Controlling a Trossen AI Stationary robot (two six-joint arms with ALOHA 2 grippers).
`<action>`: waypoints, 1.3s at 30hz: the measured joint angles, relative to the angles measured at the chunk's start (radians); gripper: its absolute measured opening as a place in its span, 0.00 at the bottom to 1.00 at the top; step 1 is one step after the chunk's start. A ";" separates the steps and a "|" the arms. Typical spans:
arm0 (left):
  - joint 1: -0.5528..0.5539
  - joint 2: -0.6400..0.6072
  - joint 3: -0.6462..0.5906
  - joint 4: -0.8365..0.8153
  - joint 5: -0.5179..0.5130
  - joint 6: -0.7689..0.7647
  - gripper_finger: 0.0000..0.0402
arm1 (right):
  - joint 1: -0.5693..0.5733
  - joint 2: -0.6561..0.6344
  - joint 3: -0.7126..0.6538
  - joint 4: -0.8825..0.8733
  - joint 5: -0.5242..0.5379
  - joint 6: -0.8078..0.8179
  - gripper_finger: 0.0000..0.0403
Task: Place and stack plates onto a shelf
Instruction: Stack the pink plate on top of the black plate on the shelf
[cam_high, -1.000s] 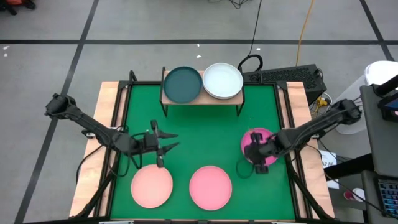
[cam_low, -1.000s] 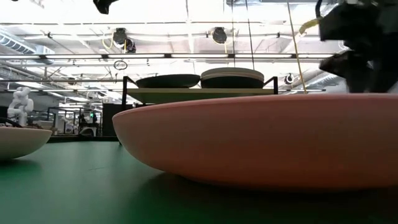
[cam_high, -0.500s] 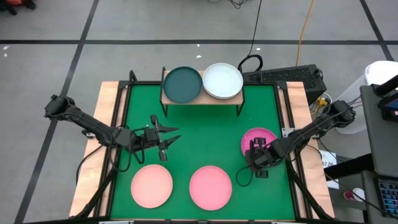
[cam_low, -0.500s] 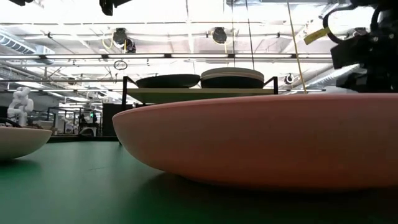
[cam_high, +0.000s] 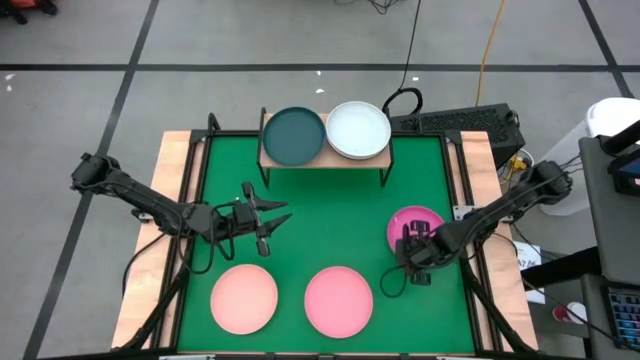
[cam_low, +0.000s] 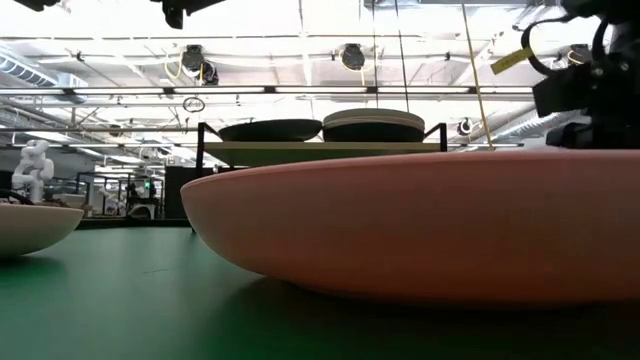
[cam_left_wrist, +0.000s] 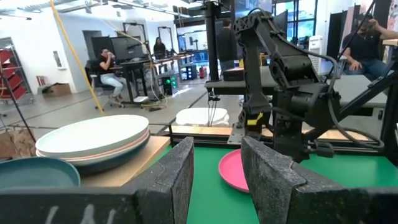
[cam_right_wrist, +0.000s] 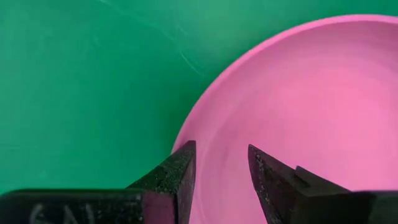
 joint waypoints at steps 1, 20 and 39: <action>0.000 0.000 0.000 0.000 0.000 -0.001 0.35 | 0.000 -0.009 0.008 -0.004 0.000 0.000 0.32; 0.000 0.000 0.000 -0.002 0.000 -0.039 0.35 | 0.037 0.008 0.029 0.033 0.006 0.063 0.32; 0.000 0.000 0.000 -0.001 0.000 -0.061 0.35 | 0.037 0.039 -0.043 0.043 0.026 0.107 0.11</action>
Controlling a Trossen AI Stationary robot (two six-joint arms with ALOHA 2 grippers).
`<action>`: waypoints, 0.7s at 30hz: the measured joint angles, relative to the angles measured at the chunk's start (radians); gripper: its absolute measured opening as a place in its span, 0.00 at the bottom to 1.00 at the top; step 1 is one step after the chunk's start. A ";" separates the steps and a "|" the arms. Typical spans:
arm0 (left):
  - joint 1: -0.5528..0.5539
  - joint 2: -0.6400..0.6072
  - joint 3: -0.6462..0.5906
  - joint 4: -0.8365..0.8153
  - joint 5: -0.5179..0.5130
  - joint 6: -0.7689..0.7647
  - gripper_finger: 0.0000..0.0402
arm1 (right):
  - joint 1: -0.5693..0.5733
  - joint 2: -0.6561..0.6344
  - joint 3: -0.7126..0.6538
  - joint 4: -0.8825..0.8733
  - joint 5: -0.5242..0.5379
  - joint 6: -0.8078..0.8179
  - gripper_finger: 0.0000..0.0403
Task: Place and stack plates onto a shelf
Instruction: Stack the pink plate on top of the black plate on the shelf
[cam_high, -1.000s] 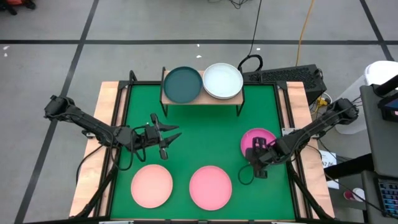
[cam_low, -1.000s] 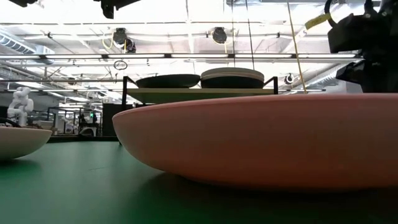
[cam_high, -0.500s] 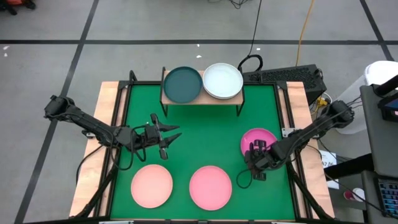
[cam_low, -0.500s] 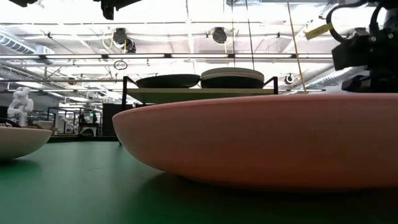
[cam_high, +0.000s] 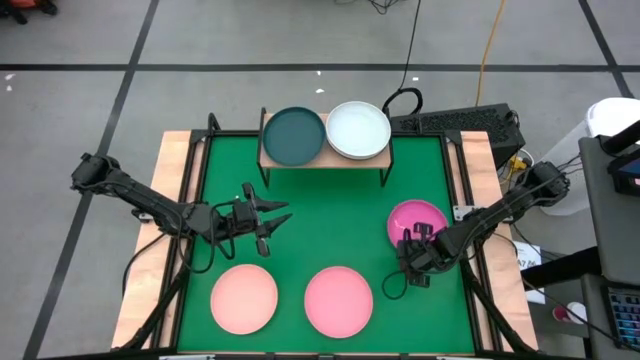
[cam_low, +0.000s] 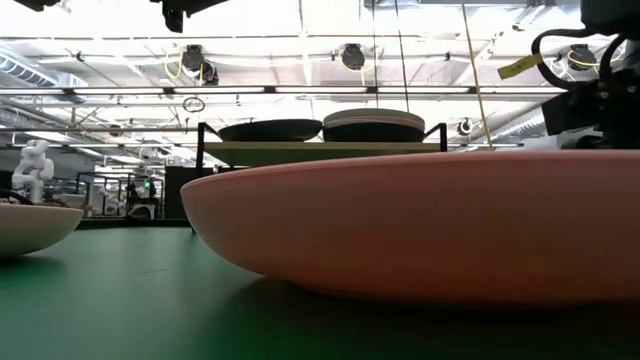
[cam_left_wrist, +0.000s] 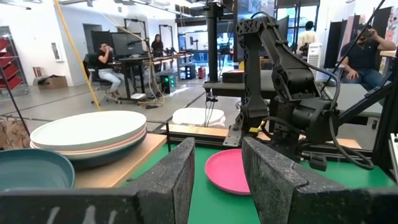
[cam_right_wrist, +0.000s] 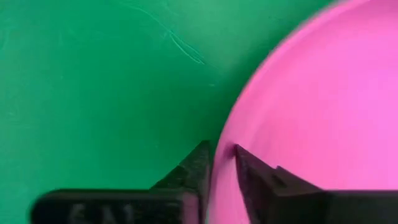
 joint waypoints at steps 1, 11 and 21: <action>0.000 0.000 0.000 0.000 0.000 0.000 0.35 | 0.000 -0.001 0.000 -0.006 -0.002 -0.004 0.07; 0.000 0.000 0.000 0.002 0.000 -0.018 0.35 | 0.000 0.000 0.111 0.001 0.036 -0.101 0.01; 0.000 0.000 0.000 0.070 -0.003 0.055 0.35 | -0.022 0.001 0.384 0.016 0.234 -0.386 0.00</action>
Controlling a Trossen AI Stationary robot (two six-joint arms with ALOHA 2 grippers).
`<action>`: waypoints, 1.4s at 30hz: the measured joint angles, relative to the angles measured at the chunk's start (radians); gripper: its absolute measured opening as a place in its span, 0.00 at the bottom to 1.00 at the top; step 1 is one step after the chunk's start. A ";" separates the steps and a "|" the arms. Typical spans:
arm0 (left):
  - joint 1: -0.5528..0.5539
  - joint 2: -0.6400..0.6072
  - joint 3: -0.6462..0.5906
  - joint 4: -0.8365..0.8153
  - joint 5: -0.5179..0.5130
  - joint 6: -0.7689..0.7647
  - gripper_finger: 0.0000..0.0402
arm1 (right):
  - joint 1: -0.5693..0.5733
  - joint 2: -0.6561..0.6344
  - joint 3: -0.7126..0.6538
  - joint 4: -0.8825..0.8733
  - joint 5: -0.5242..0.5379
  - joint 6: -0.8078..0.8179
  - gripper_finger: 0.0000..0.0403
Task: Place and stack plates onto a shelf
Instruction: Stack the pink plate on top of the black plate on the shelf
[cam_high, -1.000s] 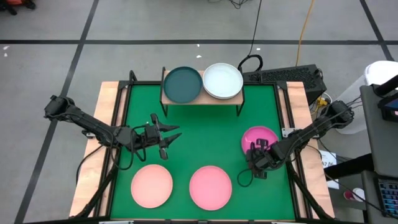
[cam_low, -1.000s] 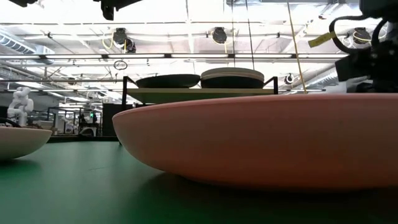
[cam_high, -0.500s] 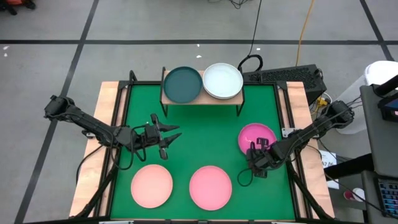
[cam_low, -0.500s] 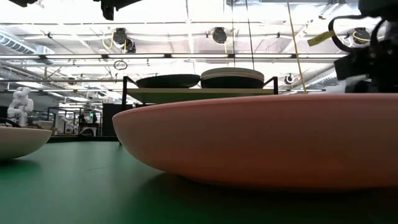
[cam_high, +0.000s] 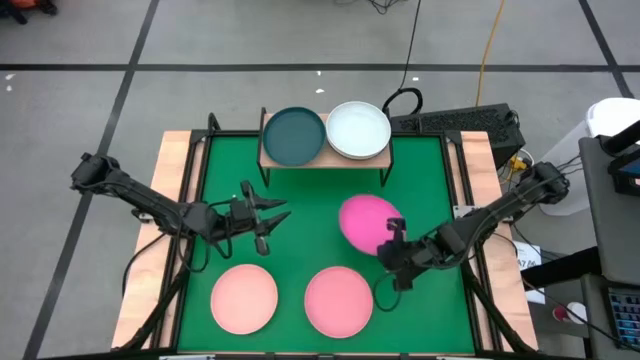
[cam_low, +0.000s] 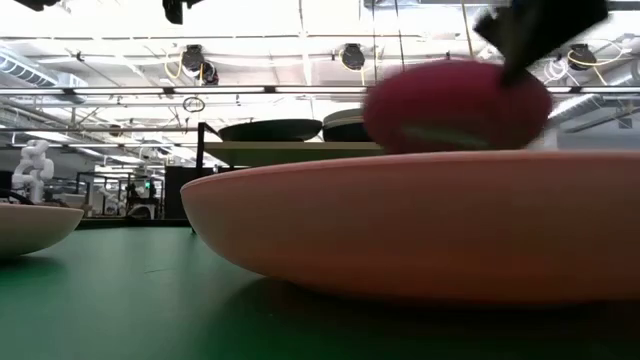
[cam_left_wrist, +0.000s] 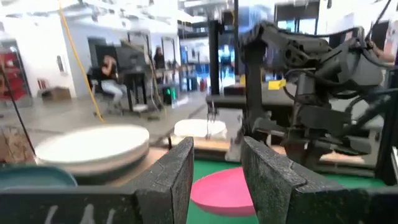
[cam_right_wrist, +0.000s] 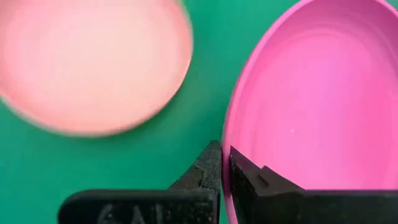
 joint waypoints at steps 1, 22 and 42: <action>0.000 -0.003 0.000 0.019 0.000 0.025 0.35 | -0.008 0.000 0.027 0.000 0.028 -0.037 0.00; 0.037 -0.239 0.000 0.017 -0.028 0.285 0.35 | -0.589 0.161 0.296 0.473 -0.057 -0.877 0.00; 0.208 -0.356 0.001 -0.361 0.010 0.045 0.35 | -0.787 0.528 0.542 0.423 -0.263 -0.958 0.00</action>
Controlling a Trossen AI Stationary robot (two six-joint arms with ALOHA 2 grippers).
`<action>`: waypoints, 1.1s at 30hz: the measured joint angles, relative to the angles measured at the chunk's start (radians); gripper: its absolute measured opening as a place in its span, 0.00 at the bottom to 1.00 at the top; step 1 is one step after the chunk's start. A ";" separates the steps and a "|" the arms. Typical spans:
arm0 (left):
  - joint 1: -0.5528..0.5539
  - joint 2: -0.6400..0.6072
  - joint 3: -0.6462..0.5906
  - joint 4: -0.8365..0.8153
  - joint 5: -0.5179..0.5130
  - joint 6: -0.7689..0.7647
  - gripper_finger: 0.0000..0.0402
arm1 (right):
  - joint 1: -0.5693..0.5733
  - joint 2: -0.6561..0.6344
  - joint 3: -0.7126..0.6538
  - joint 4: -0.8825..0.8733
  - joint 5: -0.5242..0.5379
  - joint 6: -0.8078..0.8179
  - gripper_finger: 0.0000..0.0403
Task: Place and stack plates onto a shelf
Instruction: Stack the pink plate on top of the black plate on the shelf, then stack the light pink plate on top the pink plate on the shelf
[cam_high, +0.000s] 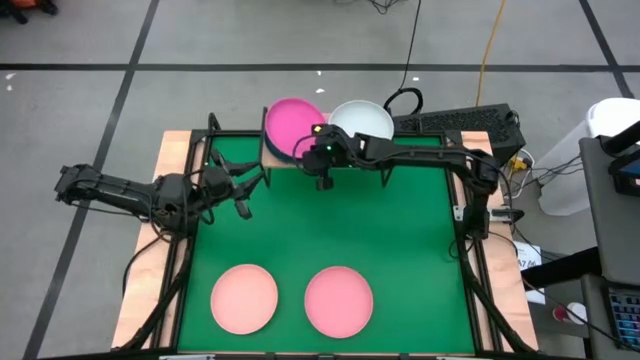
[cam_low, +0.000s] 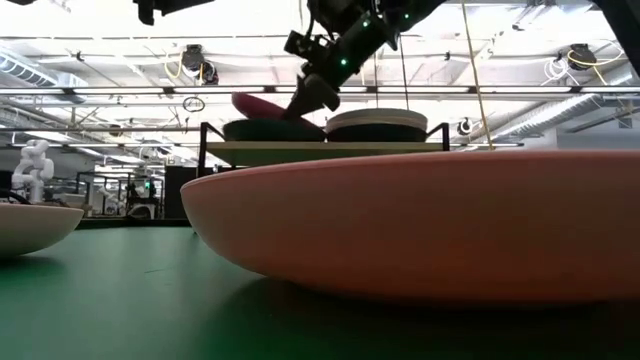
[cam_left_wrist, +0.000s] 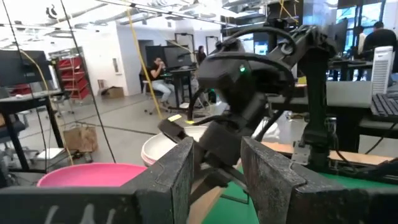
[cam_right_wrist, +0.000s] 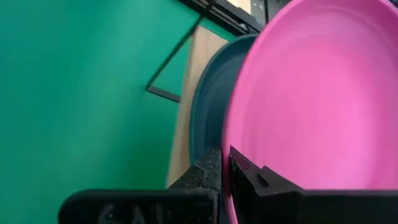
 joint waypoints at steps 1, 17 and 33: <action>0.000 0.000 0.000 0.001 0.001 0.000 0.35 | -0.003 0.003 0.000 0.003 0.000 0.001 0.00; 0.000 0.000 0.000 0.000 0.003 -0.008 0.35 | -0.004 -0.011 -0.002 0.013 0.009 -0.003 0.24; -0.050 0.020 0.000 -0.166 0.080 -0.183 0.35 | 0.152 -0.428 -0.031 -0.207 -0.036 0.181 0.32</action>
